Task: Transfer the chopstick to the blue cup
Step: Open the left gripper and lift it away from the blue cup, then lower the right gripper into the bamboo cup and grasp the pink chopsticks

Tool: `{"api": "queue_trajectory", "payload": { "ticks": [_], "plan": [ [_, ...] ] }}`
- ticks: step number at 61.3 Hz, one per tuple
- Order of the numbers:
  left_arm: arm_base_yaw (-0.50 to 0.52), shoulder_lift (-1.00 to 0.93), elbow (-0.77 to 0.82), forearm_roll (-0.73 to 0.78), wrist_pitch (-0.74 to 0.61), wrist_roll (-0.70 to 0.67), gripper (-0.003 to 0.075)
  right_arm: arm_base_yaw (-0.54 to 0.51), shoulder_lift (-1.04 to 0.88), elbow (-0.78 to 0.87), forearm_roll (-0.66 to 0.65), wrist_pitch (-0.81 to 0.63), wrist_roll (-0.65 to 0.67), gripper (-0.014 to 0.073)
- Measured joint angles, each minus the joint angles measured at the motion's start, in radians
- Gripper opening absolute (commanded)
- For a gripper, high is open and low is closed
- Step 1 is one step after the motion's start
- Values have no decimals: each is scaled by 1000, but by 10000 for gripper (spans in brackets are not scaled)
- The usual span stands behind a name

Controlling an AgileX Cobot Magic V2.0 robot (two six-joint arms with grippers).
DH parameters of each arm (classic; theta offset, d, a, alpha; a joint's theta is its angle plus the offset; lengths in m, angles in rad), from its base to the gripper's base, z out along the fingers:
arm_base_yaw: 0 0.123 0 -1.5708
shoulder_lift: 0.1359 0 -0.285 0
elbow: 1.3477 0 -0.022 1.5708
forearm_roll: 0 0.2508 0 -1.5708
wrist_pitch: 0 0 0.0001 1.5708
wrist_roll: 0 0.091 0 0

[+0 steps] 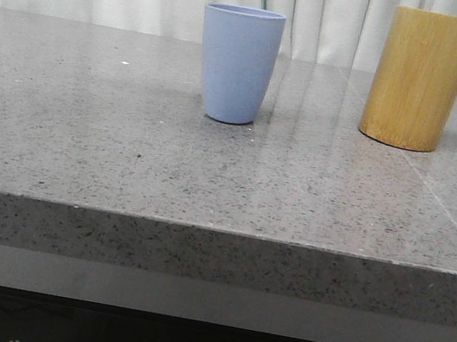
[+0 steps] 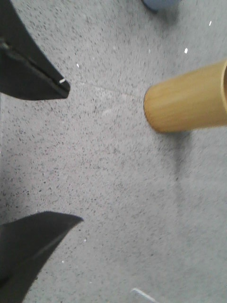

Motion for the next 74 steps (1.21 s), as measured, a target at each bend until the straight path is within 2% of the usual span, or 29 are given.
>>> {"api": "queue_trajectory", "payload": {
  "ticks": [12, 26, 43, 55, 74],
  "plan": [
    [13, -196, 212, -2, -17, -10, 356, -74, 135, -87, 66, -17, 13, 518],
    [46, -473, 586, -2, -164, -12, 356, -101, 282, -238, 168, -23, 8, 518],
    [48, -791, 970, -26, -235, -14, 356, -101, 528, -456, 366, 15, -127, 518],
    [48, -926, 1114, -39, -252, -14, 356, -101, 693, -596, 422, 31, -163, 518],
    [48, -980, 1147, -42, -262, -14, 356, -101, 891, -760, 440, 42, -170, 518]
  ]
}}
